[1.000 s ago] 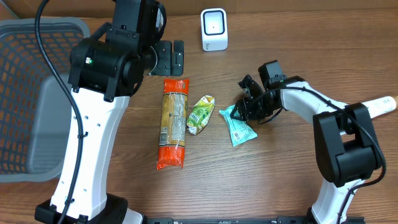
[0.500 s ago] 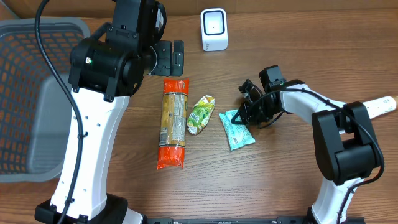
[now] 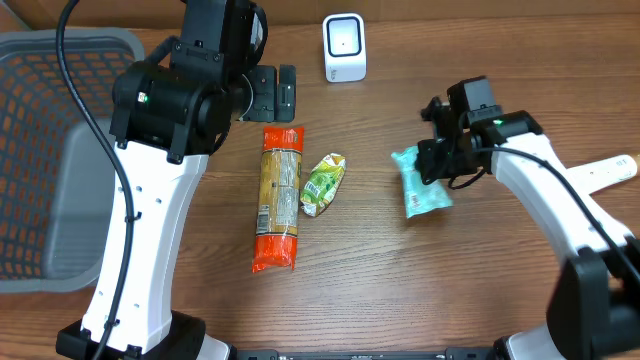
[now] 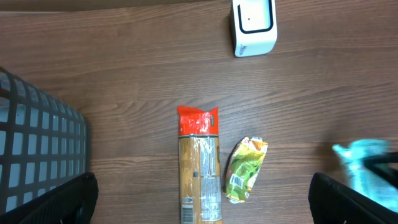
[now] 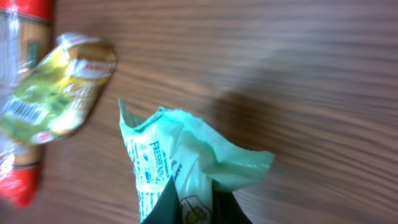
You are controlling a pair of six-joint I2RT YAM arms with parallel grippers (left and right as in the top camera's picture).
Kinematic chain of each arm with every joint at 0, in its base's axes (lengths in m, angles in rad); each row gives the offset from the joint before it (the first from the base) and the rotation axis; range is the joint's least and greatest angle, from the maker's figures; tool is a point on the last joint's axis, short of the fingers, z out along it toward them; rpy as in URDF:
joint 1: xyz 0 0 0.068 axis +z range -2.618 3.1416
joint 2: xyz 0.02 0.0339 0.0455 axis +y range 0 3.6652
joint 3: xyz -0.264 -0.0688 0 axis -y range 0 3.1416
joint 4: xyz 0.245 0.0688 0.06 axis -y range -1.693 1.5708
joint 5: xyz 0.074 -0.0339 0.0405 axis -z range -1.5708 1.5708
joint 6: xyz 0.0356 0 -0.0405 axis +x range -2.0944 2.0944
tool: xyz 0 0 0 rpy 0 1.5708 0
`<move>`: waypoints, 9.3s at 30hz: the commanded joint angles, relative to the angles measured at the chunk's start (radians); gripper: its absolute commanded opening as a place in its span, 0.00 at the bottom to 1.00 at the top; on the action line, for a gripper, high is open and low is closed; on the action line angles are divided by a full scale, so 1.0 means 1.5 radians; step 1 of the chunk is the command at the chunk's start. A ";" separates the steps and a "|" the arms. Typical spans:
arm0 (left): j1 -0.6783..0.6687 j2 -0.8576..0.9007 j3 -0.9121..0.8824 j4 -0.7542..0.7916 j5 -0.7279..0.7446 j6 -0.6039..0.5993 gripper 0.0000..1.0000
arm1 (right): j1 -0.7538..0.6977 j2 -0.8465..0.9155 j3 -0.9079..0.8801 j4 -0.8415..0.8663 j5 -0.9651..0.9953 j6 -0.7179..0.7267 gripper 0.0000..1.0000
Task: Scan the item barcode
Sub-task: 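Lift the wipes pack with the right gripper toward the scanner, then hold the wipes pack in front of the scanner with the right gripper, then carry the wipes pack right and release it near the white tube, then reach the right gripper to the green tea pouch and grasp it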
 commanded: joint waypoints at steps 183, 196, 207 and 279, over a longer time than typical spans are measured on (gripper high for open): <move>0.003 0.002 0.001 0.001 -0.007 0.013 1.00 | -0.399 0.125 0.201 -0.151 0.112 0.396 0.04; 0.003 0.002 0.001 0.001 -0.007 0.013 1.00 | -0.537 0.125 0.136 -0.149 0.299 0.468 0.04; 0.003 0.002 0.001 0.001 -0.006 0.013 0.99 | -0.537 0.125 0.048 -0.016 0.293 0.463 0.16; 0.003 0.002 0.001 0.001 -0.007 0.013 1.00 | 0.267 0.256 0.049 0.253 0.071 0.588 0.57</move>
